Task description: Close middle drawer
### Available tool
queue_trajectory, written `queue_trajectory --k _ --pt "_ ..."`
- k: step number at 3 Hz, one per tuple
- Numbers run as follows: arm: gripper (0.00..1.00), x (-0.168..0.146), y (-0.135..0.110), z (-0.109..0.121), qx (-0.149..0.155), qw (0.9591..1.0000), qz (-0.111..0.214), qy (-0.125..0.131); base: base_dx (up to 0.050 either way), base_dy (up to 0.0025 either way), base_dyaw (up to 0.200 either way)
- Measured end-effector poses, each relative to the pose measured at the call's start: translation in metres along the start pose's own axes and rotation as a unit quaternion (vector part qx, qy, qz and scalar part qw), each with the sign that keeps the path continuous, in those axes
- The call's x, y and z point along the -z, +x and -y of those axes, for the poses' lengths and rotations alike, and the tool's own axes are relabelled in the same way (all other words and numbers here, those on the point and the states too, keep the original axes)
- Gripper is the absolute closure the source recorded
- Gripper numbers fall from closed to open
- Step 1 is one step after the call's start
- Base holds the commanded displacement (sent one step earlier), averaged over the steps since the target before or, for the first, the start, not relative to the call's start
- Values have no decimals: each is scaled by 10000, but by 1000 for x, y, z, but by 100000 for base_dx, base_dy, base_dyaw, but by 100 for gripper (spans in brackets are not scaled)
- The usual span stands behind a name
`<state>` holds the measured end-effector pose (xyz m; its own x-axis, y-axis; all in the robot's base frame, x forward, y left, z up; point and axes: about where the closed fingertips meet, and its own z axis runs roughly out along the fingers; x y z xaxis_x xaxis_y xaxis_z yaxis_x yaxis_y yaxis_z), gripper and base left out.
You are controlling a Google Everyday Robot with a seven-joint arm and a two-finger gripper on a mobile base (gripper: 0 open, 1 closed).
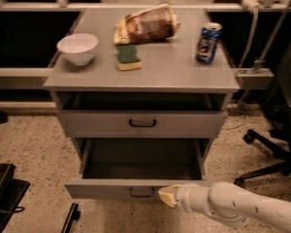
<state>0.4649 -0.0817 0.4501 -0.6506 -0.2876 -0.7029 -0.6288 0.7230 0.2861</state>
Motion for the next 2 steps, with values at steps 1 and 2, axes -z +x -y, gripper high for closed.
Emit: queue_trajectory --k 1,2 --pt "100 -10 -8 7 -30 9994 104 -315 0 0 0" --pt "100 -26 -18 32 -200 9959 370 -807 0 0 0"
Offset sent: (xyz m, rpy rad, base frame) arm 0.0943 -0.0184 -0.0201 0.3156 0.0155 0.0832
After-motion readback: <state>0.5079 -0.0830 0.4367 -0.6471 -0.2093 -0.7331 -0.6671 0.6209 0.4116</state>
